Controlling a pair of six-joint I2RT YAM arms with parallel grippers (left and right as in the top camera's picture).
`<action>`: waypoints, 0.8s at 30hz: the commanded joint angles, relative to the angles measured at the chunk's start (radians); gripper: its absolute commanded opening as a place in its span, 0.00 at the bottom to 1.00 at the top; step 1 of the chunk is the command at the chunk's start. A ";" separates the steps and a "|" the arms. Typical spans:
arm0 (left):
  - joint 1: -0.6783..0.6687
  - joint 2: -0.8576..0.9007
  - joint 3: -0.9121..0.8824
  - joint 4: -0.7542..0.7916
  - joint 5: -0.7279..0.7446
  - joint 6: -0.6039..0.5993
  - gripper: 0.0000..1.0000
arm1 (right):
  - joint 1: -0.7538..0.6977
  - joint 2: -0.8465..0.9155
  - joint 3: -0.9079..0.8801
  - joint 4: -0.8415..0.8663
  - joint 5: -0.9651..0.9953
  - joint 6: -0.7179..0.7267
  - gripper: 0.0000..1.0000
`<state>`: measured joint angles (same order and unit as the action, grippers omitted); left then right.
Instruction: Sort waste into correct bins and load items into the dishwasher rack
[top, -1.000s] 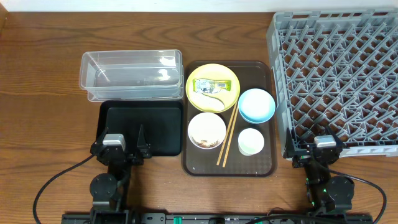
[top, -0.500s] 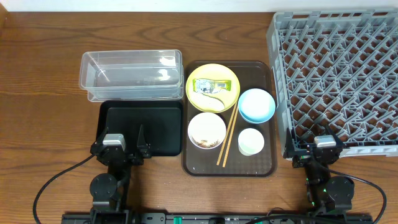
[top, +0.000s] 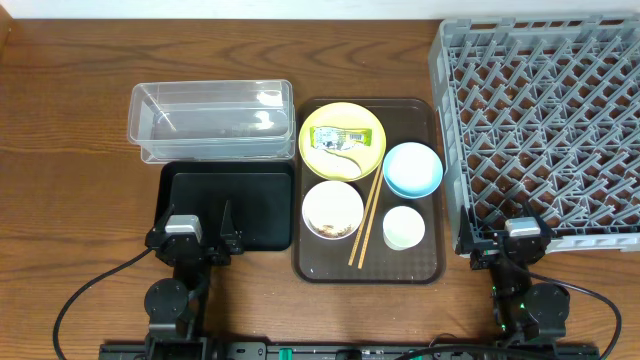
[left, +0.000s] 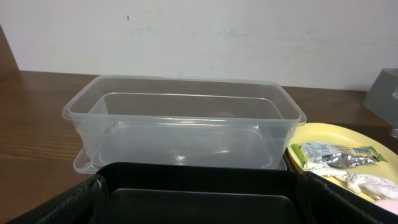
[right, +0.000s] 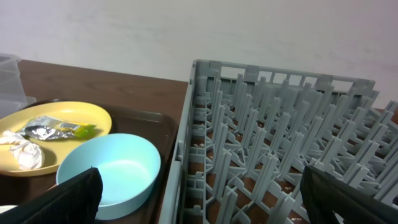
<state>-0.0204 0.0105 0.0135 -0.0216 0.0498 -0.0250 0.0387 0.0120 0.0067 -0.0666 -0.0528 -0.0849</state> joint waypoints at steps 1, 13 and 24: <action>0.004 -0.006 -0.010 -0.045 -0.005 0.005 0.98 | 0.008 -0.005 -0.001 -0.001 -0.004 0.003 0.99; 0.004 0.184 0.200 -0.104 -0.004 -0.040 0.98 | 0.007 0.074 0.105 -0.025 0.057 0.152 0.99; 0.004 0.836 0.790 -0.490 0.096 -0.039 0.98 | 0.007 0.566 0.521 -0.296 0.106 0.151 0.99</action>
<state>-0.0204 0.7101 0.6701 -0.4412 0.0845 -0.0555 0.0387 0.4698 0.4320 -0.3202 0.0242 0.0494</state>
